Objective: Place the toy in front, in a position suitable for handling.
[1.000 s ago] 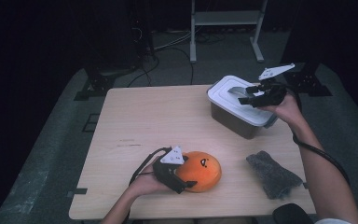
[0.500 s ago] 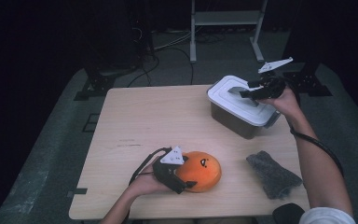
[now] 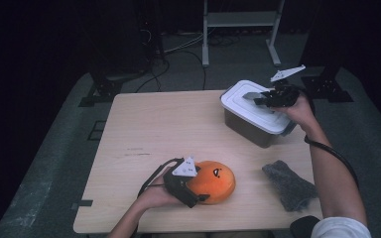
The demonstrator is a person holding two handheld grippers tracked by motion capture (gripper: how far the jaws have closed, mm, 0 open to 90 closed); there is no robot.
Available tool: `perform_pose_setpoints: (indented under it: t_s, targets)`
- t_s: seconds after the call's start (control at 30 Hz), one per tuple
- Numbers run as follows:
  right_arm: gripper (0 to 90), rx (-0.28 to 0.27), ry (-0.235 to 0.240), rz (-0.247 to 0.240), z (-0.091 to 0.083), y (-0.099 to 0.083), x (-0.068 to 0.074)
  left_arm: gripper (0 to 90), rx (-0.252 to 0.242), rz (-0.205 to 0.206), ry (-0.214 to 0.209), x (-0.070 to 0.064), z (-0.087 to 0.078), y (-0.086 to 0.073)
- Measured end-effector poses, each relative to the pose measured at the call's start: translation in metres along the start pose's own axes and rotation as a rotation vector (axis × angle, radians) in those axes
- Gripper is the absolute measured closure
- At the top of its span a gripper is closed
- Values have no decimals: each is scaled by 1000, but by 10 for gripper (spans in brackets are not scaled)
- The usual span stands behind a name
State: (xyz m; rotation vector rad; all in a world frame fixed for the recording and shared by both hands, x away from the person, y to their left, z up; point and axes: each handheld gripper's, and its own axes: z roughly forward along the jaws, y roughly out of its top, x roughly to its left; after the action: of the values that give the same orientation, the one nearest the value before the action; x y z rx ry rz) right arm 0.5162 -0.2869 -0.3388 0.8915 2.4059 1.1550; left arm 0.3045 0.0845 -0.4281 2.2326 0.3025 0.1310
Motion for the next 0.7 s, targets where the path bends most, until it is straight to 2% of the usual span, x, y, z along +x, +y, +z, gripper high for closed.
perform_pose_setpoints:
  t_s: [0.07, 0.23, 0.7]
  targets:
    - [650, -7, 4, 10, -1, -1, 0, 53, -1, -1, 0, 0, 0, 0]
    - [654, -12, 20, 18, 0, -1, 0, 52, -2, 0, -1, 1, 0, -1]
    - [659, 3, 86, -11, 0, 3, 9, 51, 4, 1, 0, 0, 0, 0]
